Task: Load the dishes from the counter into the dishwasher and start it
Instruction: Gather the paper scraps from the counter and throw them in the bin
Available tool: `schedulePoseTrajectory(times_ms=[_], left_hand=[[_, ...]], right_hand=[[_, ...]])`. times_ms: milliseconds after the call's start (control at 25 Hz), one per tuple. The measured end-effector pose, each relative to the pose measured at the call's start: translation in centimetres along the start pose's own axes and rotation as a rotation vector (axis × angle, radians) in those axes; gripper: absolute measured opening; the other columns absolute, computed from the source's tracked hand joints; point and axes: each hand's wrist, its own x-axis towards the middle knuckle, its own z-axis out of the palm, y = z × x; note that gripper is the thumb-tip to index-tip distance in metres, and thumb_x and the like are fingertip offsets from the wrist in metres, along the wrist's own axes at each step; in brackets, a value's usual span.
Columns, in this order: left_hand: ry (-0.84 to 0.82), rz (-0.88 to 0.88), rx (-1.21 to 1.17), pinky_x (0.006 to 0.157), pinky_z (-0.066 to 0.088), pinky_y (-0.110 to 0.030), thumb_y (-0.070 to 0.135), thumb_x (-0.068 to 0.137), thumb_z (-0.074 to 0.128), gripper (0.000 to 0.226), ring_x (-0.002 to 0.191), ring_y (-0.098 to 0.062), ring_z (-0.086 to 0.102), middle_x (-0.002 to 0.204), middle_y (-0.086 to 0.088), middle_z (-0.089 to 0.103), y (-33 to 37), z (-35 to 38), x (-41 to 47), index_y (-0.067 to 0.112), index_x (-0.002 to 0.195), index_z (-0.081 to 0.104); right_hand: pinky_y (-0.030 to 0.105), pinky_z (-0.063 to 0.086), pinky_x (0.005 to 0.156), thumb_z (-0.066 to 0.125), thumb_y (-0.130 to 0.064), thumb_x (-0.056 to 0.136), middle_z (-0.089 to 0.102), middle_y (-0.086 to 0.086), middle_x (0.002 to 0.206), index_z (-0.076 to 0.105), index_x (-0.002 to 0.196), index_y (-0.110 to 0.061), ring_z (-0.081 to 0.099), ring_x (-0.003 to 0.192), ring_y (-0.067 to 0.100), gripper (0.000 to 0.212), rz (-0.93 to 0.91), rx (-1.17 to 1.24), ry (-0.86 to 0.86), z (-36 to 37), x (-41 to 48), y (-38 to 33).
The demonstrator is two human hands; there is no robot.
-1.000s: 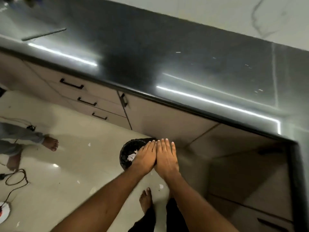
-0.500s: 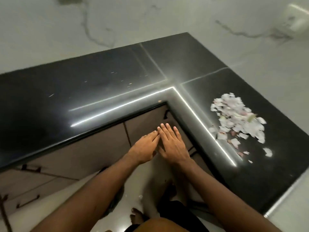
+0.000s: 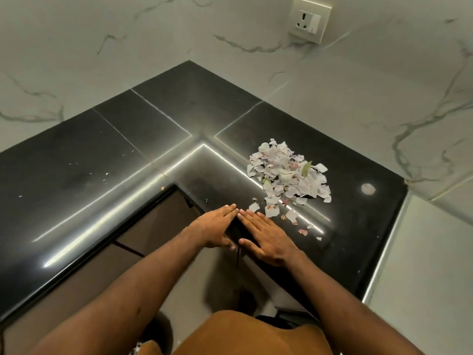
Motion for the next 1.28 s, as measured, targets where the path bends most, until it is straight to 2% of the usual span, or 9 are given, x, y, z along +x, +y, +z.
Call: schedulePoseTrajectory(times_ms=[320,520,600,680,760,880,1040,1160,1280], left_hand=[[-0.089,-0.163,-0.028,0.129,0.015,-0.045,0.07,0.068,0.081,0.143,0.158,-0.032,-0.001,0.172,-0.013,-0.008,1.9,-3.8,7.4,0.006,0.163,-0.004],[-0.216,-0.269,0.125,0.122,0.031,-0.053,0.067,0.06,0.088,0.151,0.155,-0.039,0.019,0.17,-0.019,0.006,3.6,-6.0,10.6,0.011,0.163,-0.007],[-0.221,-0.253,0.204,0.114,0.043,-0.05,0.065,0.059,0.09,0.146,0.144,-0.036,0.042,0.161,-0.018,0.035,4.5,-7.1,11.9,0.008,0.163,0.004],[-0.207,-0.211,0.282,0.102,0.054,-0.045,0.065,0.059,0.09,0.128,0.125,-0.03,0.059,0.143,-0.01,0.056,5.0,-8.0,13.0,0.006,0.157,0.031],[-0.237,-0.159,0.352,0.094,0.057,-0.042,0.066,0.061,0.089,0.103,0.114,-0.027,0.064,0.134,-0.007,0.06,5.4,-8.5,13.6,0.012,0.142,0.053],[-0.271,-0.115,0.412,0.091,0.058,-0.04,0.069,0.063,0.086,0.089,0.109,-0.025,0.064,0.128,-0.007,0.061,5.6,-8.7,13.9,0.017,0.131,0.061],[-0.263,-0.086,0.4,0.087,0.058,-0.039,0.072,0.063,0.084,0.09,0.104,-0.024,0.063,0.124,-0.006,0.06,4.9,-8.9,13.8,0.016,0.13,0.061],[-0.261,-0.044,0.395,0.085,0.058,-0.038,0.073,0.066,0.081,0.087,0.102,-0.023,0.062,0.122,-0.006,0.061,4.8,-8.9,13.8,0.016,0.129,0.062],[-0.239,-0.043,0.359,0.082,0.056,-0.035,0.077,0.071,0.074,0.082,0.091,-0.017,0.058,0.109,-0.002,0.062,4.5,-9.6,13.5,0.017,0.126,0.061]], right_hand=[[0.031,0.01,0.131,0.037,-0.058,0.109,0.019,-0.005,0.173,0.021,0.166,-0.026,0.008,0.159,0.005,0.067,-0.02,0.167,0.076,-5.6,0.8,5.3],[0.04,-0.003,0.131,0.027,-0.064,0.109,-0.006,-0.004,0.175,0.0,0.168,-0.027,-0.012,0.16,0.01,0.074,-0.073,-0.004,0.011,-2.4,-4.8,4.5],[0.042,-0.001,0.131,0.022,-0.063,0.11,-0.008,-0.005,0.175,-0.003,0.167,-0.03,-0.013,0.159,0.009,0.071,-0.036,-0.006,0.002,-1.6,-4.7,5.6],[0.04,0.0,0.132,0.023,-0.057,0.112,-0.004,-0.005,0.175,0.004,0.168,-0.029,-0.011,0.16,0.008,0.065,-0.037,0.016,0.033,-2.1,-2.9,7.5],[0.04,0.009,0.132,0.029,-0.046,0.114,0.008,-0.002,0.175,0.02,0.166,-0.025,-0.002,0.161,0.01,0.057,-0.072,0.039,0.065,-3.0,-0.6,9.5],[0.045,0.03,0.125,0.049,-0.021,0.11,0.039,0.007,0.165,0.05,0.153,-0.014,0.026,0.158,0.019,0.043,-0.124,-0.012,0.241,-3.0,0.7,10.1],[0.051,0.021,0.128,0.06,-0.021,0.105,0.034,0.003,0.167,0.051,0.151,-0.016,0.023,0.158,0.018,0.047,0.193,0.158,0.547,-3.2,-2.2,7.2],[0.048,0.004,0.131,0.058,-0.032,0.105,0.008,-0.003,0.175,0.029,0.163,-0.02,0.006,0.161,0.015,0.066,0.562,0.295,0.601,-3.1,-3.7,6.7],[0.047,0.001,0.13,0.047,-0.042,0.11,-0.003,-0.011,0.175,0.016,0.167,-0.026,-0.001,0.161,0.009,0.067,0.644,0.45,0.592,-3.9,-1.8,7.7]])
